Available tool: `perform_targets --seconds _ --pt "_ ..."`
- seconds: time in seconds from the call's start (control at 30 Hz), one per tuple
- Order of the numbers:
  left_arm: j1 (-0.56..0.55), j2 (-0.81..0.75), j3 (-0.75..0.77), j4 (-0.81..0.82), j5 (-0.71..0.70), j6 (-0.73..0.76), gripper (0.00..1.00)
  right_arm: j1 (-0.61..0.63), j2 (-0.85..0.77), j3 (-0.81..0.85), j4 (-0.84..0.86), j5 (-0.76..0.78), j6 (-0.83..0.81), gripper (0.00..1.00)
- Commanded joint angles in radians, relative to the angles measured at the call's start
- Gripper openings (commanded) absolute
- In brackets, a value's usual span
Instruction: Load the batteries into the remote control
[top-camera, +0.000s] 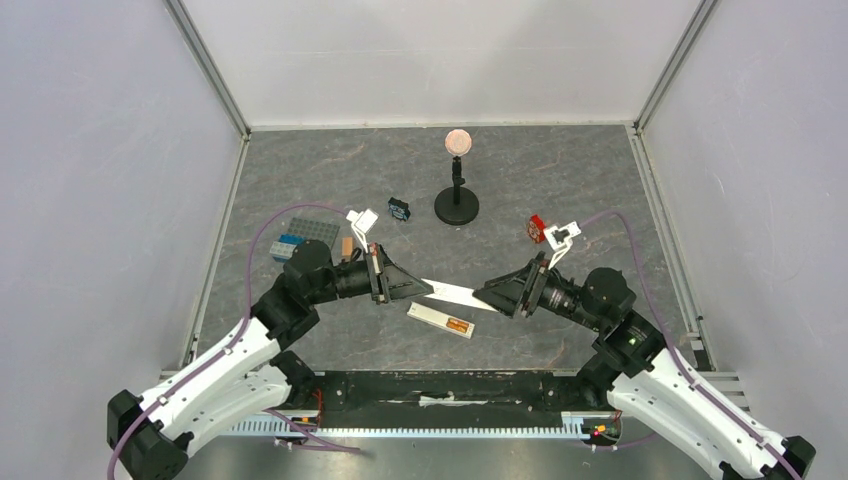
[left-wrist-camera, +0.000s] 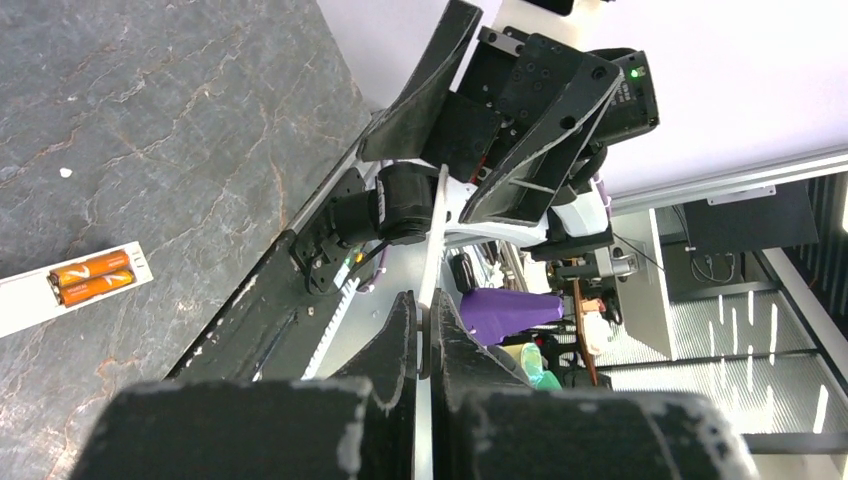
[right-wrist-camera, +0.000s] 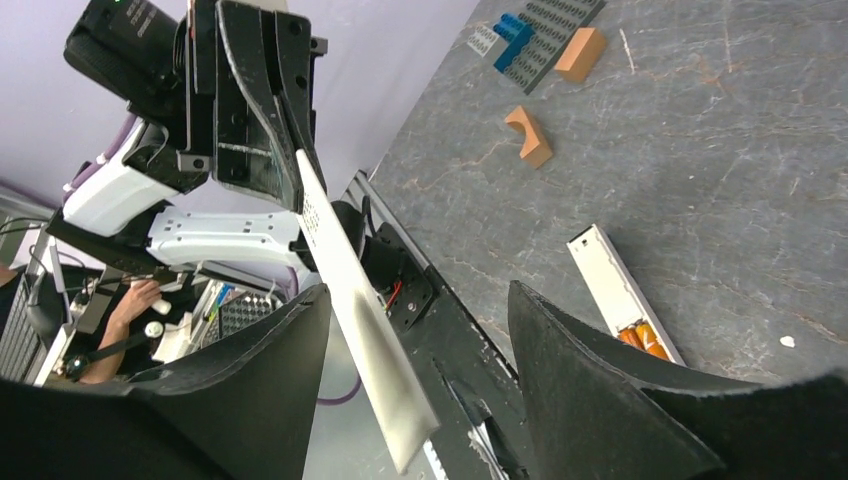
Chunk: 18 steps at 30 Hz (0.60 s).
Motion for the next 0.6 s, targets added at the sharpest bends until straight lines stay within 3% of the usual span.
perform_targets --seconds 0.0,0.13,0.37,0.53,0.57 --pt "0.018 0.009 -0.021 0.092 0.063 -0.032 0.02 0.004 -0.001 -0.027 0.076 -0.072 0.023 0.68" --pt "0.034 0.010 -0.028 0.096 0.069 -0.038 0.02 0.004 -0.011 -0.053 0.109 -0.091 0.061 0.66" --pt "0.054 0.007 -0.039 0.099 0.070 -0.045 0.02 0.004 -0.020 -0.113 0.210 -0.112 0.150 0.50" --pt "0.066 0.008 -0.048 0.096 0.070 -0.042 0.02 0.005 -0.016 -0.133 0.234 -0.112 0.175 0.25" --pt "0.068 0.010 -0.045 0.082 0.064 -0.029 0.10 0.005 -0.014 -0.137 0.232 -0.109 0.180 0.21"
